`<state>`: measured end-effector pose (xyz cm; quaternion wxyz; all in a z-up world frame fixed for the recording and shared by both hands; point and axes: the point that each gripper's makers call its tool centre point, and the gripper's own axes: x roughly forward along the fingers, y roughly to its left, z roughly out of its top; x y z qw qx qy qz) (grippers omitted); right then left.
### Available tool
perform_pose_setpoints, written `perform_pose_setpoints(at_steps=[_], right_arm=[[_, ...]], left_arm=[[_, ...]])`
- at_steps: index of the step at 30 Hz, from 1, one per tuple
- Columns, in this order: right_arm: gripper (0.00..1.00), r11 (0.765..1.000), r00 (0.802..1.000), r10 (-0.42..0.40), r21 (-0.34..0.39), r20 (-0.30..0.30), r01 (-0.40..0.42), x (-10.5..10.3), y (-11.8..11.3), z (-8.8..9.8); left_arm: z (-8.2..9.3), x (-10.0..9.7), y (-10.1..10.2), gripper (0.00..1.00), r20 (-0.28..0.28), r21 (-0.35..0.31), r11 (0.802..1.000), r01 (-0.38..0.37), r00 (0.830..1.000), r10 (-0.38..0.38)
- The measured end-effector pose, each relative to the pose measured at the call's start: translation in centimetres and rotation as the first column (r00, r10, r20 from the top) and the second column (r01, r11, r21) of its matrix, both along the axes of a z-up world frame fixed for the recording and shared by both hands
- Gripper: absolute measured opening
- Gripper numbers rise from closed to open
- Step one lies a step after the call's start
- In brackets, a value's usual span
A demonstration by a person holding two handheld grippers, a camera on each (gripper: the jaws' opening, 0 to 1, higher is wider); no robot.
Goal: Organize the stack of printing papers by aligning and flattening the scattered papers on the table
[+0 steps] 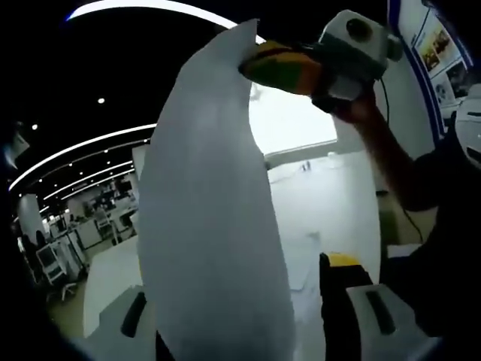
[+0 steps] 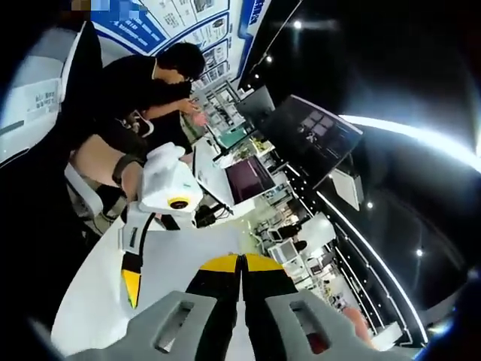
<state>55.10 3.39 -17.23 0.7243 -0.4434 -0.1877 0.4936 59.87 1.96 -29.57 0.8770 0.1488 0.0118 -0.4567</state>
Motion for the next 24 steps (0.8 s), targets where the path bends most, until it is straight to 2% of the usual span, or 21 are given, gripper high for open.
perform_pose_setpoints(at_steps=[5, 8, 12, 17, 20, 21, 24], right_arm=[[0.00, 1.000, 1.000, 0.005, -0.008, 0.004, -0.005, -0.13, 0.45, -0.13], [0.00, 1.000, 1.000, 0.009, -0.009, 0.001, -0.009, -0.20, 0.61, -0.26], [0.00, 1.000, 1.000, 0.010, -0.009, -0.002, -0.010, -0.19, 0.75, -0.37], [0.00, 1.000, 1.000, 0.016, -0.009, 0.000, -0.016, -0.38, 0.95, -0.40], [0.00, 1.000, 1.000, 0.019, -0.004, -0.003, -0.019, -0.50, 0.97, -0.42], [0.00, 1.000, 1.000, 0.020, -0.002, -0.004, -0.020, -0.54, 0.98, -0.43], [0.00, 1.000, 1.000, 0.022, 0.005, -0.006, -0.022, -0.61, 0.98, -0.37]], left_arm=[[0.07, 0.08, 0.30, 0.61, 0.005, -0.011, 1.000, -0.001, 1.000, 0.001], [0.17, 0.10, 0.50, 0.53, 0.007, -0.021, 1.000, 0.002, 1.000, -0.002], [0.17, 0.10, 0.64, 0.37, 0.012, -0.025, 1.000, 0.010, 1.000, -0.010], [-0.01, 0.24, 0.73, 0.28, 0.022, -0.017, 1.000, 0.010, 1.000, -0.009], [0.01, 0.30, 0.77, 0.15, 0.039, -0.014, 1.000, 0.011, 0.999, -0.011], [0.02, 0.31, 0.79, 0.08, 0.045, -0.013, 1.000, 0.012, 0.999, -0.011], [0.14, 0.49, 0.88, 0.06, 0.060, -0.021, 1.000, 0.001, 0.998, 0.001]])
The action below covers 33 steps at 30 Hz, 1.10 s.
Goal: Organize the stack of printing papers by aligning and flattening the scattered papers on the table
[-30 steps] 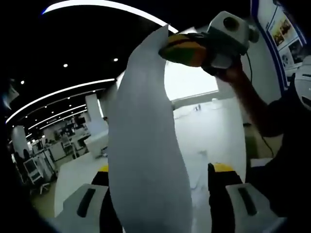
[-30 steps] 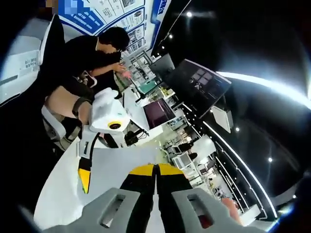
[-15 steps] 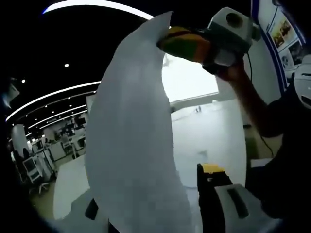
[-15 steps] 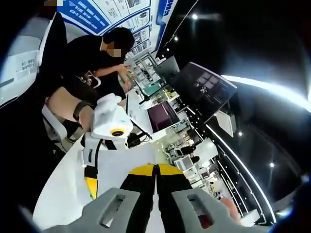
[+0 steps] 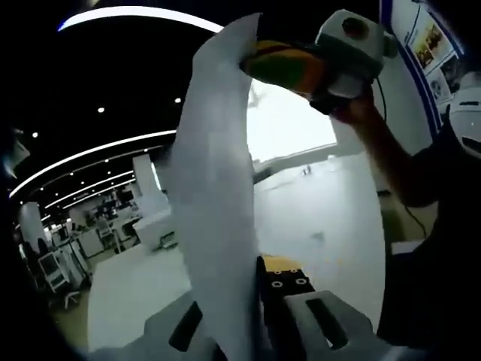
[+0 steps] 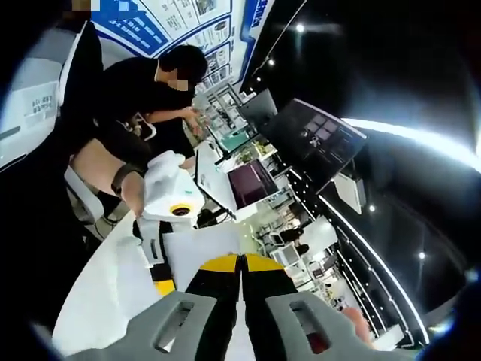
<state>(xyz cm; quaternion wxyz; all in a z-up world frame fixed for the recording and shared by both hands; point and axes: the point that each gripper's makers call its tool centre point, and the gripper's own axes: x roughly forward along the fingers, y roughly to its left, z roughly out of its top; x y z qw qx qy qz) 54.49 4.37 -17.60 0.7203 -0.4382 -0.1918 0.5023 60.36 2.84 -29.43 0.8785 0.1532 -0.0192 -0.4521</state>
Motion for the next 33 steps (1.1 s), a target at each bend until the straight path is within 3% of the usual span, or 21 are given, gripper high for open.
perform_pose_setpoints(at_steps=[4, 6, 11, 18, 30, 33], right_arm=[[0.00, 1.000, 1.000, -0.003, 0.008, 0.013, 0.003, 0.1, 0.0, 0.1], [0.03, 1.000, 0.999, -0.004, 0.017, 0.039, 0.004, 0.2, -0.1, 0.3], [0.15, 1.000, 0.999, -0.020, 0.024, 0.033, 0.019, 0.6, -0.3, 0.3], [0.22, 0.998, 0.998, -0.049, 0.043, 0.037, 0.047, 1.4, -1.2, 0.4], [0.22, 0.987, 0.994, -0.112, 0.115, -0.004, 0.112, 2.6, -4.2, 0.5], [0.22, 0.984, 0.992, -0.127, 0.123, -0.007, 0.127, 2.7, -4.8, 0.4]], left_arm=[[-0.1, 0.1, 0.1, 0.06, -0.011, -0.030, 1.000, -0.007, 1.000, 0.007], [-0.1, 0.1, 0.2, 0.06, -0.016, -0.040, 0.999, -0.009, 1.000, 0.009], [0.0, 0.0, 0.4, 0.06, -0.015, -0.058, 0.998, -0.011, 1.000, 0.010], [-0.2, 0.0, 1.2, 0.06, -0.028, -0.085, 0.996, -0.020, 0.999, 0.018], [-0.7, -0.3, 2.5, 0.06, -0.023, -0.127, 0.991, -0.035, 0.999, 0.032], [-0.7, -0.7, 2.5, 0.06, 0.001, -0.130, 0.991, -0.029, 1.000, 0.029]])
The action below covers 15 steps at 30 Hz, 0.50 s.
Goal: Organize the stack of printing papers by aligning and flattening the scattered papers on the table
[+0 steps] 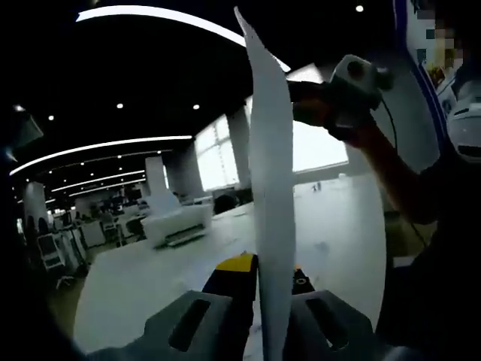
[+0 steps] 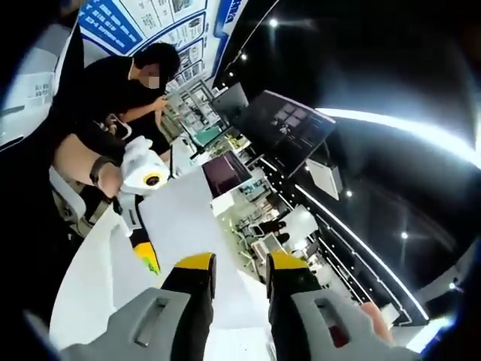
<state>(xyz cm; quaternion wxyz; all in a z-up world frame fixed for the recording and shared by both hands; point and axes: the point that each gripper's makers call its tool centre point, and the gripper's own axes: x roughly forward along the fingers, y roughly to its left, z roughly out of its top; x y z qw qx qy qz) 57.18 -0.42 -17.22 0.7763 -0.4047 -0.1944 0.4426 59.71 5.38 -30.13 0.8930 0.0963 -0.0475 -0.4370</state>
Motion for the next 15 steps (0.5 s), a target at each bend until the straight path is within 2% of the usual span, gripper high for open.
perform_pose_setpoints(at_steps=[2, 7, 15], right_arm=[[0.22, 1.000, 1.000, -0.008, 0.006, -0.001, 0.008, 0.0, -0.4, -0.1], [0.22, 0.999, 1.000, -0.030, 0.021, -0.006, 0.031, 0.1, -1.6, -0.3], [0.23, 0.995, 0.996, -0.086, 0.049, -0.021, 0.087, 0.6, -4.0, -0.7]], left_arm=[[-0.1, -0.3, 0.0, 0.06, 0.022, -0.004, 1.000, 0.015, 1.000, -0.015], [-0.4, -0.7, 0.3, 0.06, 0.020, -0.033, 0.999, 0.024, 1.000, -0.024], [-0.5, -2.1, 0.3, 0.06, 0.057, -0.061, 0.996, 0.067, 0.996, -0.063]])
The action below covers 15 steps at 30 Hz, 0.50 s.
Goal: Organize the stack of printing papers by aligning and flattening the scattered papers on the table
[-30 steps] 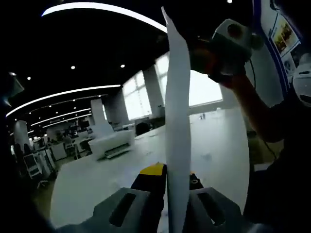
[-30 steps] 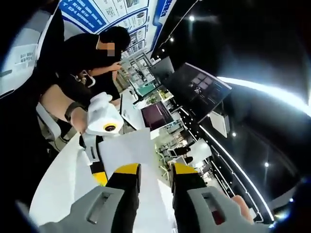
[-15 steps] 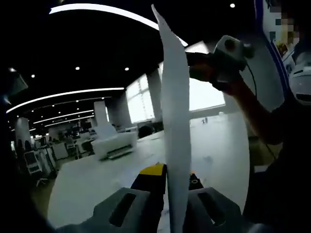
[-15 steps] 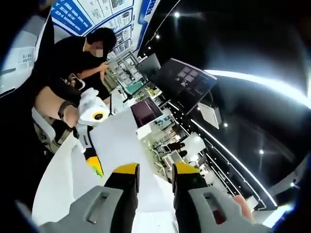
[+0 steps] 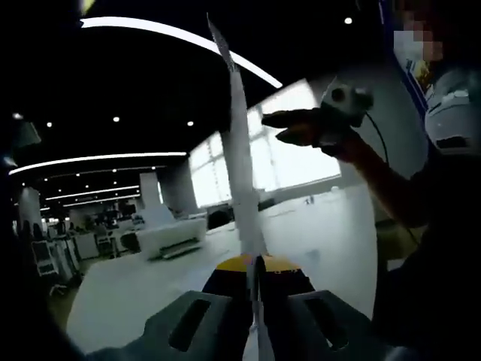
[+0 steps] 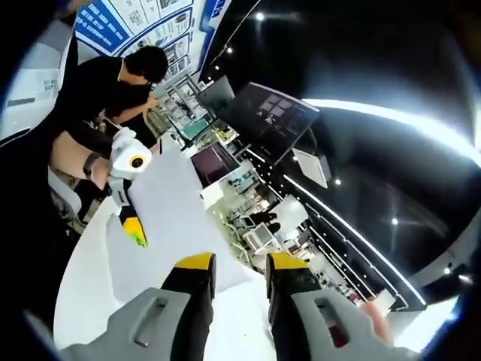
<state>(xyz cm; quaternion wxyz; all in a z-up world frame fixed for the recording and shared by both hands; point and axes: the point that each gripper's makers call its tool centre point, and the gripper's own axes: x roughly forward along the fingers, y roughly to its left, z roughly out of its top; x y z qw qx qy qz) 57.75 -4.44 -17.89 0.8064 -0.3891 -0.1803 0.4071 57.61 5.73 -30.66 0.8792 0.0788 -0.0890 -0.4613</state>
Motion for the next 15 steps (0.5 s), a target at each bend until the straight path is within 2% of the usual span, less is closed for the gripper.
perform_pose_setpoints(at_steps=[7, 15], right_arm=[[0.23, 1.000, 1.000, -0.010, 0.015, -0.009, 0.010, 0.0, -0.6, 0.1], [0.23, 1.000, 1.000, -0.016, 0.014, -0.010, 0.016, 0.3, -0.6, 0.1]], left_arm=[[-0.7, 0.1, 0.4, 0.06, -0.024, -0.005, 1.000, -0.014, 1.000, 0.014], [0.4, 0.7, 1.1, 0.08, -0.053, -0.048, 0.998, -0.035, 0.998, 0.032]])
